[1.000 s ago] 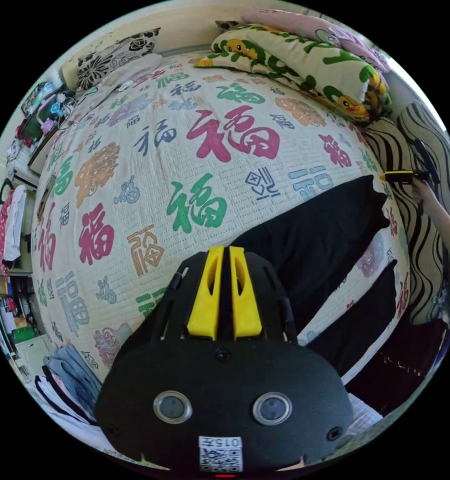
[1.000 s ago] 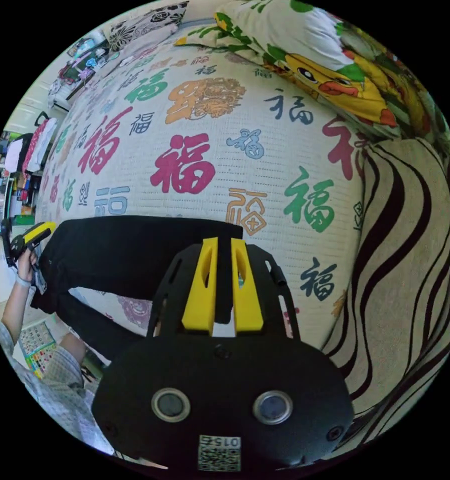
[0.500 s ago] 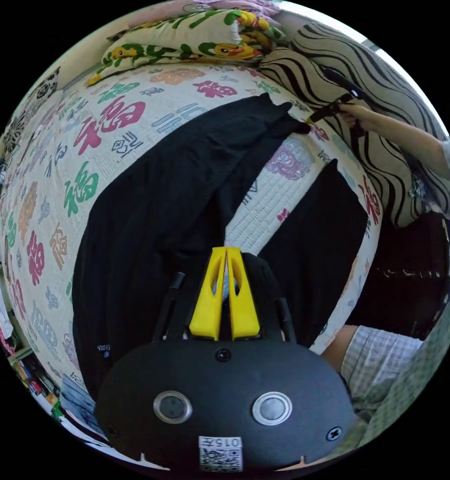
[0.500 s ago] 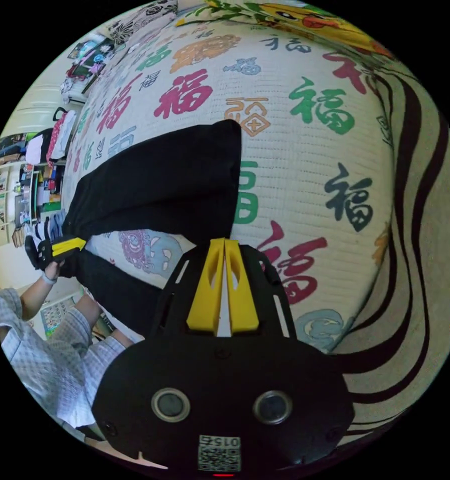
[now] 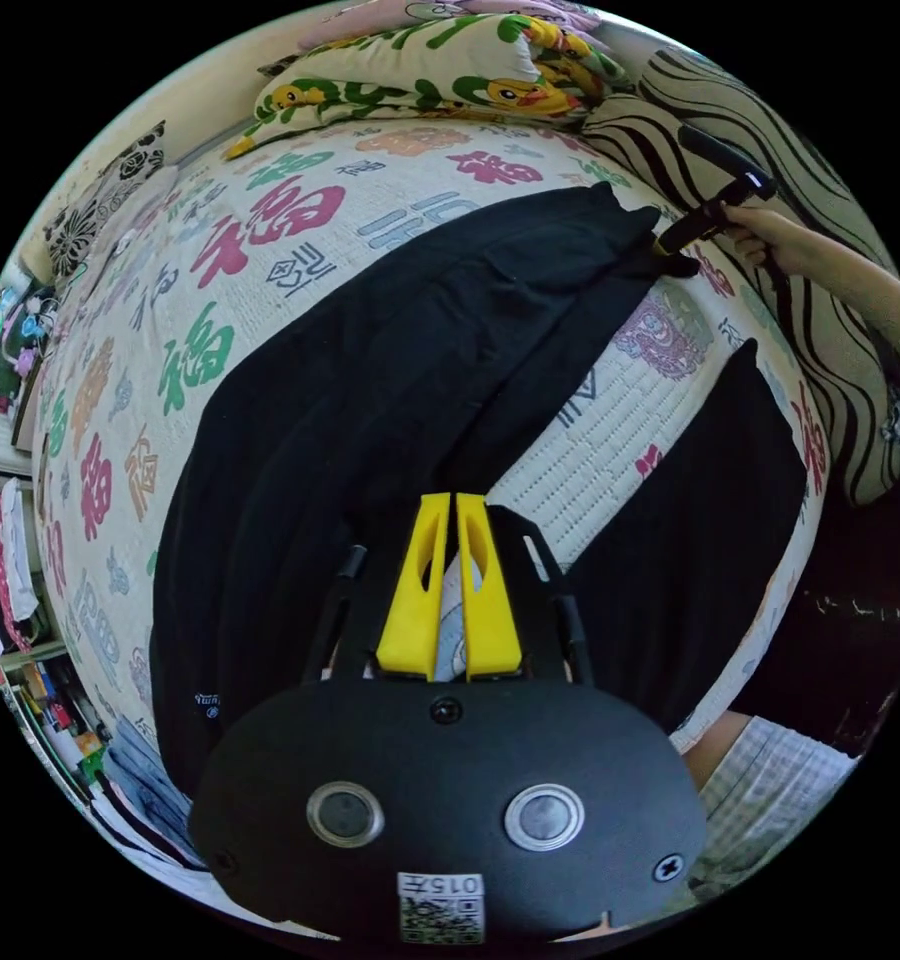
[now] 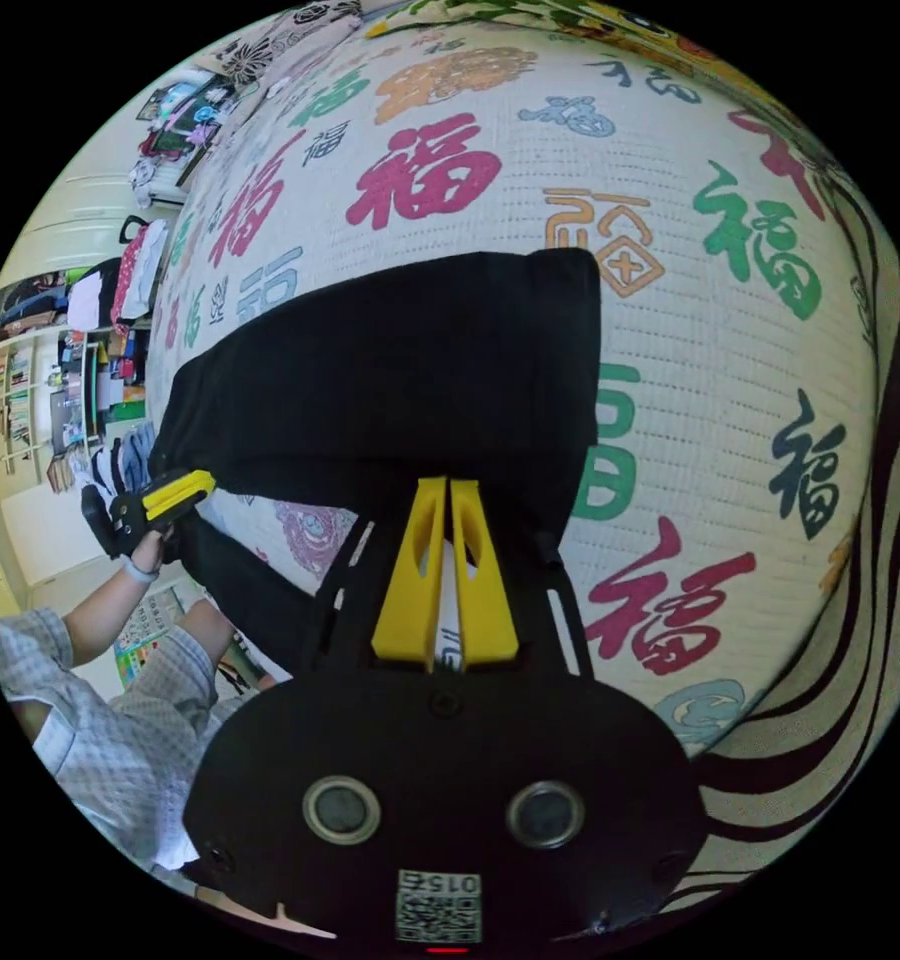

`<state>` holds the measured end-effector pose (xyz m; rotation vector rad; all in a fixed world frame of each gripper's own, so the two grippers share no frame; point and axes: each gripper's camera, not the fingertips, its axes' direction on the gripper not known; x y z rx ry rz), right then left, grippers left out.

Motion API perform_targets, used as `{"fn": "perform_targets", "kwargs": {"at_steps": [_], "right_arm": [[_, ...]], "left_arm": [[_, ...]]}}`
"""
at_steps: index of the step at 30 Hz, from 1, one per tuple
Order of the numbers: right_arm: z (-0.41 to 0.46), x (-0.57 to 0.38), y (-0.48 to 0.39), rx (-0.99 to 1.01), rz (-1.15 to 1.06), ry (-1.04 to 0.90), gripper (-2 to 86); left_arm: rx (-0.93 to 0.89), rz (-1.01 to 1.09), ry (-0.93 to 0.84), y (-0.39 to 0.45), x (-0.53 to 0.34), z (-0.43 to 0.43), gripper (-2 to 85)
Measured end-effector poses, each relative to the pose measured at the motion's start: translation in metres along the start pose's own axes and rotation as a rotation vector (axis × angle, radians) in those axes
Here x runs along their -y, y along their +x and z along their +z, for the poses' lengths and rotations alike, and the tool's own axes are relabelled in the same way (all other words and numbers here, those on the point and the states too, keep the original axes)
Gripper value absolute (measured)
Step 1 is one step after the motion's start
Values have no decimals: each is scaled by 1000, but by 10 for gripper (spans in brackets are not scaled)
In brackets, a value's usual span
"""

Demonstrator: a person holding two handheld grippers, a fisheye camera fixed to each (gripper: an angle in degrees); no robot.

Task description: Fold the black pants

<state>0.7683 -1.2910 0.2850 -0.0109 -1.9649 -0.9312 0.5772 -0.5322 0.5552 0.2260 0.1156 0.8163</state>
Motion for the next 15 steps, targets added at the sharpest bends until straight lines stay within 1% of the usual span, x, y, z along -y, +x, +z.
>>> {"fn": "perform_targets", "kwargs": {"at_steps": [4,8,10,12,13,15], "right_arm": [[-4,-41,34,13,25,12,-9],[4,-83,62,24,45,11,-8],[36,-98,79,21,63,-46,-4],[61,-103,89,-2,80,-70,8],[71,-104,97,-62,124,-47,23],[80,-108,111,-52,172,0,66]], "left_arm": [[-160,1,20,-9,-19,-31,-3],[-232,102,13,7,-43,-58,-4],[-254,143,-34,17,-56,-58,-3],[-253,117,-67,17,-63,-55,-1],[-253,81,-77,14,-66,-59,0],[-271,31,-68,8,-72,-72,2]]}}
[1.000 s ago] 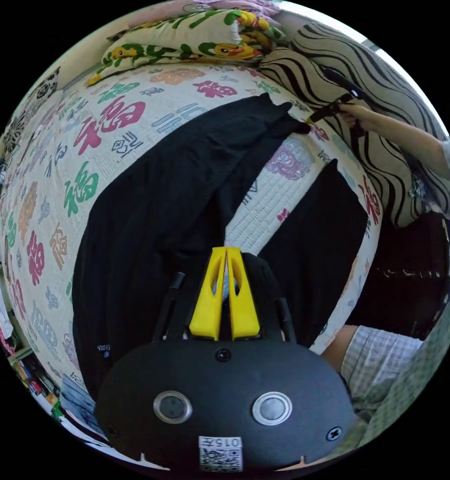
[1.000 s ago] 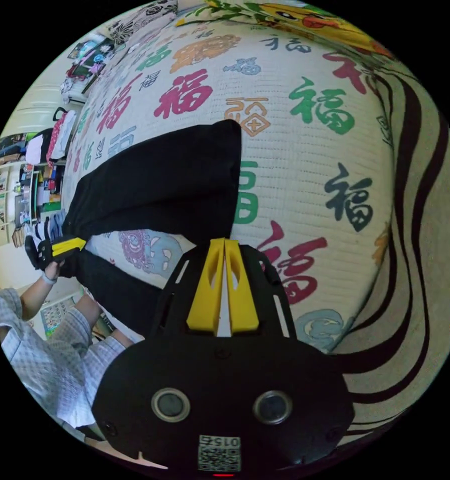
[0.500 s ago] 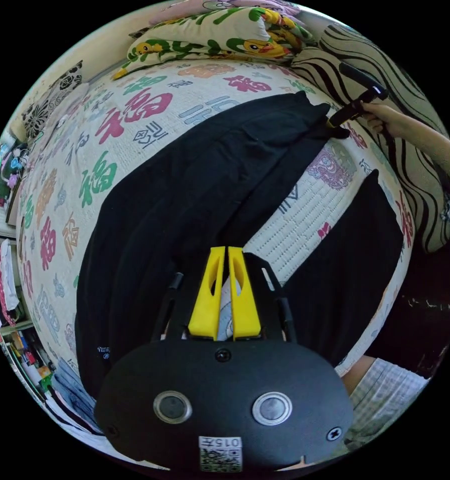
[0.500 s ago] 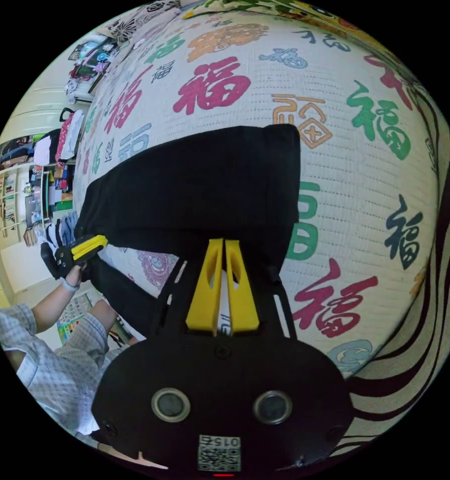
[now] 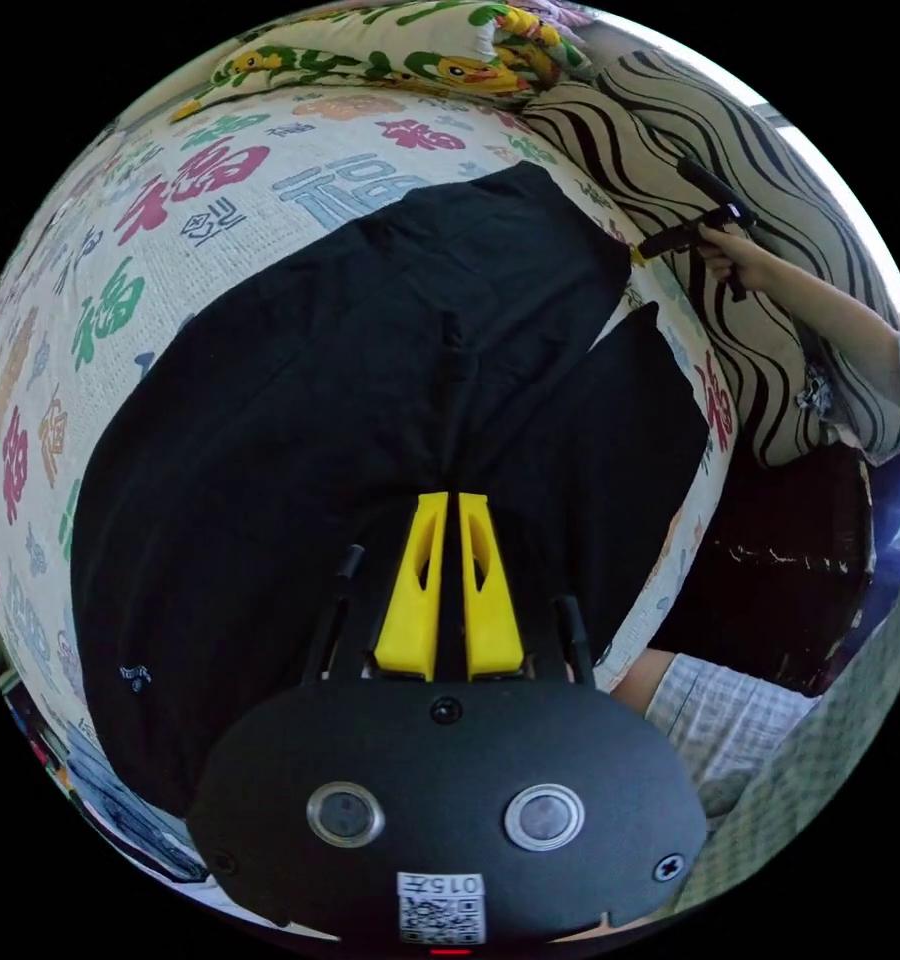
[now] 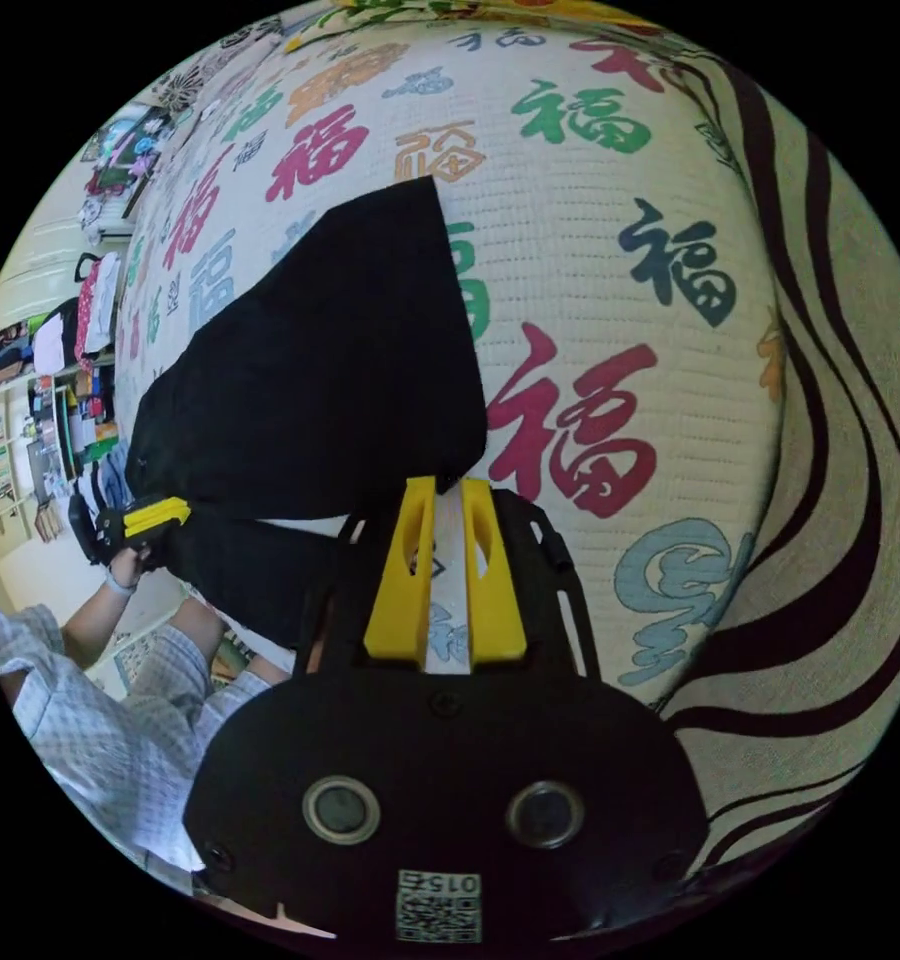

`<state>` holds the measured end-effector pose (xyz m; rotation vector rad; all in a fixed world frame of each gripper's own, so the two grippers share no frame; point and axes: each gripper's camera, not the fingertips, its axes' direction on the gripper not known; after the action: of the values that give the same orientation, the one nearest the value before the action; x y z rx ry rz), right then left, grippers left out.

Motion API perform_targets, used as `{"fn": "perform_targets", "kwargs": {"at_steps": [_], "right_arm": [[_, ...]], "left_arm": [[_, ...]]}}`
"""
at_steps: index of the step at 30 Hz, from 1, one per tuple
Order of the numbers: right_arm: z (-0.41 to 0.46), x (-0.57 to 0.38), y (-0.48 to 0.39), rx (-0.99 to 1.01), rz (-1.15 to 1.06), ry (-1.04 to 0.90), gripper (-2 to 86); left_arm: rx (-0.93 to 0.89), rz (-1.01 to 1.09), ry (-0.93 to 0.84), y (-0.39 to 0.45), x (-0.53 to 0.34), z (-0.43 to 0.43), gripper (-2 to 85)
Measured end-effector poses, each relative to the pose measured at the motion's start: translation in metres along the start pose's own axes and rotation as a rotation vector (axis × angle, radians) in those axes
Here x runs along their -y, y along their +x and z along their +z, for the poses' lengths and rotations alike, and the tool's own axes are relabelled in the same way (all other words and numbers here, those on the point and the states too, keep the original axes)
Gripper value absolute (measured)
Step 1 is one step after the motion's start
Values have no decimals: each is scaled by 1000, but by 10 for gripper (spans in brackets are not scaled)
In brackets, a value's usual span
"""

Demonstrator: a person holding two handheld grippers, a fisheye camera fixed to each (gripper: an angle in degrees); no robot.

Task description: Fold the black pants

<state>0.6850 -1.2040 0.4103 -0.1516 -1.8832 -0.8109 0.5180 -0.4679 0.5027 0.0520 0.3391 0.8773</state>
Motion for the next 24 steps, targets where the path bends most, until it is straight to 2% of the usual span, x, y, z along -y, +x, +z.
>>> {"fn": "perform_targets", "kwargs": {"at_steps": [3,8,11,14,16,19,24], "right_arm": [[24,-13,23,135,48,24,91],[100,-62,34,161,29,-99,119],[169,-99,40,189,51,-223,121],[238,-115,42,234,79,-288,51],[284,-114,31,218,3,-353,9],[318,-116,38,33,4,-363,2],[375,-128,54,22,123,-348,42]], "left_arm": [[-17,-28,42,4,-23,-31,4],[32,-100,-47,15,-91,-67,0],[23,-240,-145,14,-158,-85,-4],[69,-436,-230,5,-233,-106,-7],[112,-620,-264,-9,-292,-129,-8],[149,-820,-222,-25,-359,-171,-8],[214,-1002,-90,-42,-453,-240,-2]]}}
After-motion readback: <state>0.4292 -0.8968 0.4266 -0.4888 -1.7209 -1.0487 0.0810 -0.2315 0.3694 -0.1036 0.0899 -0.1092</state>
